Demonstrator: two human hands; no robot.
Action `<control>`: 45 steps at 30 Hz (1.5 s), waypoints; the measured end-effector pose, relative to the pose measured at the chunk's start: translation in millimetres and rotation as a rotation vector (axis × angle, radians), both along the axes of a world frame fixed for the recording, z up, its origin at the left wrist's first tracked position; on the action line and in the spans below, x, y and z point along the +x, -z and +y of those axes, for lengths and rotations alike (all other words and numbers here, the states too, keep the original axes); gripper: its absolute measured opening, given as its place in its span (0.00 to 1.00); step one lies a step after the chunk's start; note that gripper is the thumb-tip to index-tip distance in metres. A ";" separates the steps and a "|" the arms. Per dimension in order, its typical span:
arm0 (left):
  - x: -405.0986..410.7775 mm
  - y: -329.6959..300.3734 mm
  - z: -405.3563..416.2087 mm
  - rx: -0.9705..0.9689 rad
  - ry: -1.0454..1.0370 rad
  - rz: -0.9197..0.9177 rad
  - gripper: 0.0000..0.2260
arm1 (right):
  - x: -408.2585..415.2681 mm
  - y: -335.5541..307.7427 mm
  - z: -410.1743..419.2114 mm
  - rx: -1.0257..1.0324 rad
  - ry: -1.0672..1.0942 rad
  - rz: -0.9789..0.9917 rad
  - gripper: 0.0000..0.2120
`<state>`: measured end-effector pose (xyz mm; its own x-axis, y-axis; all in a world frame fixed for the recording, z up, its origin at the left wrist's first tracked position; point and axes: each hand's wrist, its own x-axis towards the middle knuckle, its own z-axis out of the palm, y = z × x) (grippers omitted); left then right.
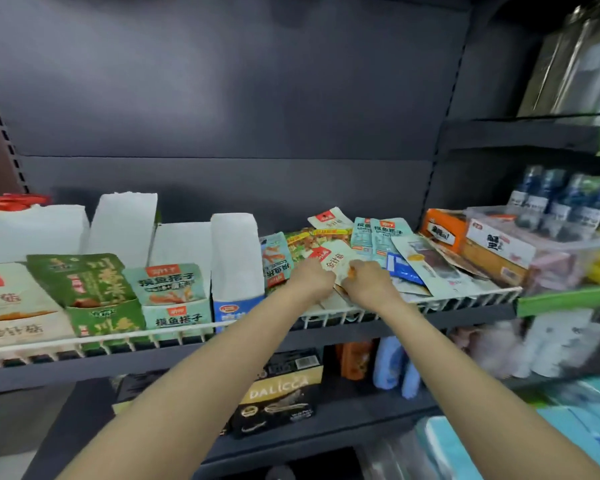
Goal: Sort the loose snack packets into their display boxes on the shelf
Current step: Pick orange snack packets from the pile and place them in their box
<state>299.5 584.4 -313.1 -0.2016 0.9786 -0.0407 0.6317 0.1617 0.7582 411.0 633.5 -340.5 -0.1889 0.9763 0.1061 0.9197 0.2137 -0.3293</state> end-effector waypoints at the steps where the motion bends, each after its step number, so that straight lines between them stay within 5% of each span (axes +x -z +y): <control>1: 0.6 2.9 7.7 -0.021 -0.037 -0.098 0.05 | -2.3 1.5 0.4 0.021 -0.032 -0.008 0.17; 5: 0.9 4.3 25.6 0.001 -0.177 -0.367 0.05 | -5.9 -3.5 -3.1 0.053 -0.111 0.000 0.13; 10: -4.5 5.5 31.6 0.143 -0.246 -0.162 0.25 | 4.8 -18.3 -9.6 0.035 -0.182 0.133 0.04; 14: 0.6 -13.6 20.3 0.281 -0.203 -0.009 0.20 | 10.5 -25.8 -10.2 0.027 -0.192 0.248 0.22; 21: -32.0 -62.1 -36.6 0.619 0.022 0.092 0.07 | -2.0 -65.0 -45.0 0.009 -0.195 0.783 0.43; 23: -56.4 -76.9 -61.0 0.701 0.015 0.128 0.05 | -12.9 -76.9 -56.5 0.047 -0.217 0.823 0.37; 26: -99.2 -94.0 -95.6 0.752 -0.040 0.193 0.02 | -40.3 -94.1 -74.8 0.235 -0.244 0.749 0.07; 31: -173.1 -107.0 -145.4 0.754 -0.175 0.235 0.04 | -107.6 -116.2 -106.8 0.339 -0.343 0.673 0.06; 45: -311.8 -91.7 -215.1 0.696 -0.452 0.382 0.04 | -263.1 -119.5 -157.4 0.238 -0.667 0.591 0.09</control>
